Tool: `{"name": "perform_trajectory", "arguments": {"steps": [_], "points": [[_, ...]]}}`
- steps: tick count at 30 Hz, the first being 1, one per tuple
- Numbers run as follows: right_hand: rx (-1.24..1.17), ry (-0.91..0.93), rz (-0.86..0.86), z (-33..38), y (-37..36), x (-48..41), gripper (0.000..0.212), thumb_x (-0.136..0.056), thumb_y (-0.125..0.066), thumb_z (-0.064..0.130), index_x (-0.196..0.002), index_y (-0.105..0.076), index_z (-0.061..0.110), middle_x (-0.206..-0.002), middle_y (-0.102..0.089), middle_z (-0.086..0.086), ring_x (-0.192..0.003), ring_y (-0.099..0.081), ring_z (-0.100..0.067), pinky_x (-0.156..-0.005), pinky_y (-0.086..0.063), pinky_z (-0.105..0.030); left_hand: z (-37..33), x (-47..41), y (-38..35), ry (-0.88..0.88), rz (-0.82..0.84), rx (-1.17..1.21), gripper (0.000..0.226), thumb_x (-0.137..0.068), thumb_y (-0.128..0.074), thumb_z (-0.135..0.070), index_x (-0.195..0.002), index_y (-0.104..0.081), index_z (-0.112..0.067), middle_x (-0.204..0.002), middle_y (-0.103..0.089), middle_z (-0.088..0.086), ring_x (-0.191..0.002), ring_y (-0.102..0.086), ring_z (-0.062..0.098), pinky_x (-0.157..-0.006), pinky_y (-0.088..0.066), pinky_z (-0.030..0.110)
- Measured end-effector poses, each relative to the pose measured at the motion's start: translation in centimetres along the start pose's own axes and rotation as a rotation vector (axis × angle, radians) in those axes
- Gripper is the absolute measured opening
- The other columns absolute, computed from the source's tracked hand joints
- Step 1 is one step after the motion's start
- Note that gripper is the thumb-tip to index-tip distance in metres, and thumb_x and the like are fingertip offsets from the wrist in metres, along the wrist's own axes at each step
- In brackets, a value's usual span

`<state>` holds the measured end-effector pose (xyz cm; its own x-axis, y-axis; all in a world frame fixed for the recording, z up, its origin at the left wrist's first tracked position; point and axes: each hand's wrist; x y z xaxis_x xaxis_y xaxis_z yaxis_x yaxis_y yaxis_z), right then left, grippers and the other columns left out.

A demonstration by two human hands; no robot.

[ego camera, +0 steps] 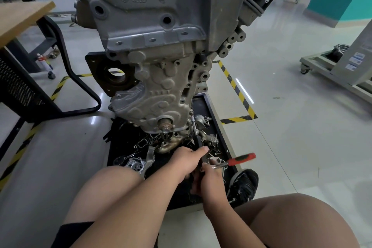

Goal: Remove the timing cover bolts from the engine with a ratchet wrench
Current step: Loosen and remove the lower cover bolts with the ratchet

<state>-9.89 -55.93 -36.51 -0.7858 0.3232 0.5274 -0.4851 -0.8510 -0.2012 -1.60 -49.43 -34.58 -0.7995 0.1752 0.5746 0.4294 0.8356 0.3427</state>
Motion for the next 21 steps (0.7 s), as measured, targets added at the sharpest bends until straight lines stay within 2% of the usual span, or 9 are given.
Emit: {"name": "perform_trajectory", "arguments": {"steps": [1, 3, 8, 10, 12, 14, 17, 19, 21], "points": [[-0.136, -0.102, 0.031, 0.1, 0.1, -0.1, 0.016, -0.101, -0.035, 0.022, -0.099, -0.047, 0.012, -0.051, -0.049, -0.002, -0.039, -0.042, -0.017, -0.046, -0.037, -0.026, 0.0, 0.0, -0.1, 0.013, 0.016, -0.003, 0.046, -0.085, -0.062, -0.057, -0.064, -0.054, -0.016, -0.044, -0.042, -0.005, -0.035, -0.036, 0.012, -0.039, -0.026, 0.016], [-0.297, -0.25, 0.088, 0.6, 0.1, -0.2, 0.037, -0.1, -0.032, 0.029, -0.074, -0.046, 0.008, -0.052, -0.041, -0.003, -0.039, -0.033, -0.017, -0.047, -0.032, -0.027, 0.2, 0.0, -0.3, 0.029, 0.038, 0.004, 0.044, -0.088, -0.059, -0.054, -0.068, -0.058, -0.016, -0.044, -0.044, -0.003, -0.032, -0.035, 0.012, -0.037, -0.025, 0.016], [-0.262, -0.287, 0.118, -0.1, -0.1, -0.8, 0.042, -0.1, -0.029, 0.03, -0.066, -0.043, 0.011, -0.057, -0.039, -0.005, -0.04, -0.031, -0.016, -0.047, -0.031, -0.027, 0.6, -0.1, -0.2, 0.023, 0.024, -0.031, 0.036, -0.093, -0.057, -0.045, -0.075, -0.058, -0.014, -0.047, -0.045, -0.001, -0.032, -0.035, 0.012, -0.036, -0.024, 0.016], [-0.141, -0.218, 0.074, -0.4, -0.2, -0.8, 0.032, -0.102, -0.033, 0.027, -0.077, -0.047, 0.012, -0.062, -0.044, -0.008, -0.041, -0.034, -0.016, -0.045, -0.034, -0.025, 0.6, 0.0, -0.1, 0.023, 0.023, -0.073, 0.037, -0.094, -0.055, -0.045, -0.076, -0.058, -0.013, -0.043, -0.044, -0.001, -0.027, -0.033, 0.011, -0.035, -0.023, 0.013], [0.04, -0.054, 0.028, -0.8, -0.2, -0.3, 0.01, -0.1, -0.04, 0.02, -0.099, -0.049, 0.025, -0.071, -0.054, -0.008, -0.044, -0.044, -0.017, -0.045, -0.039, -0.026, 0.6, 0.1, -0.1, 0.011, 0.015, -0.104, 0.036, -0.094, -0.055, -0.044, -0.077, -0.058, -0.012, -0.044, -0.044, -0.001, -0.024, -0.032, 0.01, -0.034, -0.021, 0.011], [0.359, 0.164, -0.012, -1.2, 0.3, 0.1, 0.034, -0.099, -0.045, 0.019, -0.124, -0.037, 0.041, -0.091, -0.067, -0.002, -0.065, -0.063, -0.018, -0.059, -0.048, -0.031, 0.4, 0.0, -0.1, -0.007, -0.007, -0.118, 0.036, -0.093, -0.057, -0.044, -0.077, -0.059, -0.012, -0.049, -0.045, -0.001, -0.025, -0.032, 0.009, -0.033, -0.019, 0.011], [0.894, 0.377, 0.007, -1.3, 0.6, 0.4, 0.059, -0.1, -0.04, 0.032, -0.151, -0.01, 0.034, -0.128, -0.062, 0.001, -0.101, -0.065, -0.022, -0.068, -0.041, -0.03, 0.3, 0.0, 0.0, -0.044, -0.012, -0.064, 0.041, -0.091, -0.061, -0.045, -0.068, -0.053, -0.012, -0.048, -0.045, 0.0, -0.026, -0.031, 0.009, -0.034, -0.02, 0.013], [0.956, 0.375, -0.027, -1.3, 0.5, 0.2, 0.063, -0.1, -0.039, 0.034, -0.153, -0.004, 0.03, -0.129, -0.061, -0.001, -0.102, -0.065, -0.025, -0.068, -0.04, -0.031, 0.3, 0.0, 0.0, -0.051, -0.008, -0.049, 0.042, -0.091, -0.061, -0.045, -0.067, -0.052, -0.011, -0.048, -0.045, 0.001, -0.025, -0.031, 0.009, -0.035, -0.022, 0.014], [0.769, 0.341, -0.019, -1.2, 0.1, 0.3, 0.057, -0.1, -0.039, 0.03, -0.148, -0.008, 0.035, -0.11, -0.067, 0.002, -0.089, -0.066, -0.018, -0.066, -0.044, -0.031, 0.2, 0.2, 0.1, -0.016, -0.023, -0.066, 0.043, -0.091, -0.06, -0.046, -0.066, -0.054, -0.012, -0.05, -0.05, 0.0, -0.025, -0.035, 0.008, -0.034, -0.022, 0.012]]}}
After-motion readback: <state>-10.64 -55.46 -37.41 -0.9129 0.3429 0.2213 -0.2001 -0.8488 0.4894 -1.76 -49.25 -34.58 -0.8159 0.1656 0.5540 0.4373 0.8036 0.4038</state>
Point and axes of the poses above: each hand's wrist, its own x-axis away from the middle knuckle, its own y-axis out of the back of the hand, z = x × y
